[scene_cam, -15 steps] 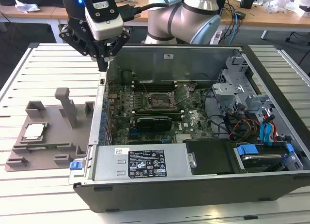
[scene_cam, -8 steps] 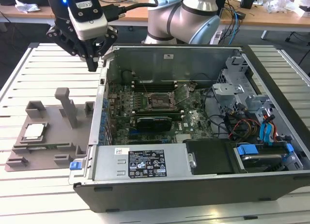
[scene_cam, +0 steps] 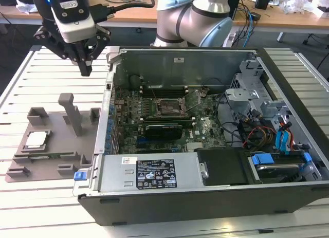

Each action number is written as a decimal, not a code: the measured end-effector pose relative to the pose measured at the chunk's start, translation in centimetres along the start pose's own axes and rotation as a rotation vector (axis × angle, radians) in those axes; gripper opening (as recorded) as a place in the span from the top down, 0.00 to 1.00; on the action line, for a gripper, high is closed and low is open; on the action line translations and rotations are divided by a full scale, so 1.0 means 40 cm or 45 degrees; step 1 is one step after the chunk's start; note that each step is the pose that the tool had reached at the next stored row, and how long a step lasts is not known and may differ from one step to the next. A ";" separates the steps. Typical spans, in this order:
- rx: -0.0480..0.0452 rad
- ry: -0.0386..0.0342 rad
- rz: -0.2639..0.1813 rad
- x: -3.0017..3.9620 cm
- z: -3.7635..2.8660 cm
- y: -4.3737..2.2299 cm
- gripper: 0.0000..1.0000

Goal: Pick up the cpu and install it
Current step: 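Reach for the cpu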

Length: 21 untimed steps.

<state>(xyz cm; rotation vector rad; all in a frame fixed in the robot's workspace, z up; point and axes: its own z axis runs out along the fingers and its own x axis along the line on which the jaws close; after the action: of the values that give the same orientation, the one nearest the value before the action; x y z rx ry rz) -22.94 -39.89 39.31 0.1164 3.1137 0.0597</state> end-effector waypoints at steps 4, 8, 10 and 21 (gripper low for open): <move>0.000 0.0000 0.000 0.033 -0.001 -0.002 0.89; 0.000 0.0000 0.000 0.073 -0.002 -0.005 0.89; 0.000 0.0000 0.000 0.086 -0.002 -0.006 0.89; 0.000 0.0000 0.000 0.161 -0.004 -0.012 0.89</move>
<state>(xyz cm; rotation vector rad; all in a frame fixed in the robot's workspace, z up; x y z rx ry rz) -29.39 -39.89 39.31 0.1164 3.1136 0.0596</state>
